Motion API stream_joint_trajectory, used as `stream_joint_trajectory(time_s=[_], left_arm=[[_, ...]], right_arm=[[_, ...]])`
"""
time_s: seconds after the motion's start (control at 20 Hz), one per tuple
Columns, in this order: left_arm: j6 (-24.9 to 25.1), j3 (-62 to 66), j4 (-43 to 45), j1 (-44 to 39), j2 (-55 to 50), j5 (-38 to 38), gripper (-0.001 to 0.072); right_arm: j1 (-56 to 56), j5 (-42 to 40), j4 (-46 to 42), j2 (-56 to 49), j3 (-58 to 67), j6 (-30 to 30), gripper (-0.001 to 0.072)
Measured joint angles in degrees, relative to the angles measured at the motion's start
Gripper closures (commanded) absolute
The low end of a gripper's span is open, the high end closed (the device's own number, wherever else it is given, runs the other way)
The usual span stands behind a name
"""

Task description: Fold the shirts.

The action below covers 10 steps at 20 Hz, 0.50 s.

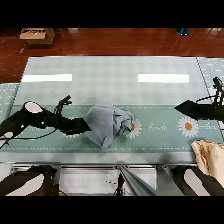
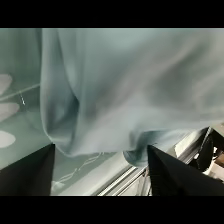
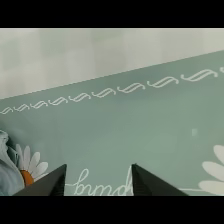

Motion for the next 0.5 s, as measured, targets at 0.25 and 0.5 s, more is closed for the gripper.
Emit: stream_joint_trajectory(time_s=[0.25,0.5], left_arm=[[1.8,-0.7,-3.6,0.2,-8.4,1.2,0.0358],[3.8,-0.8,-5.7,0.2,-12.2,1.0,0.0685]], right_arm=[[-0.3,0.6,1.8,-0.2,-0.5,-1.2,0.0222],[2.7,3.2,2.4,-3.3,-0.5,-1.7,0.0222]])
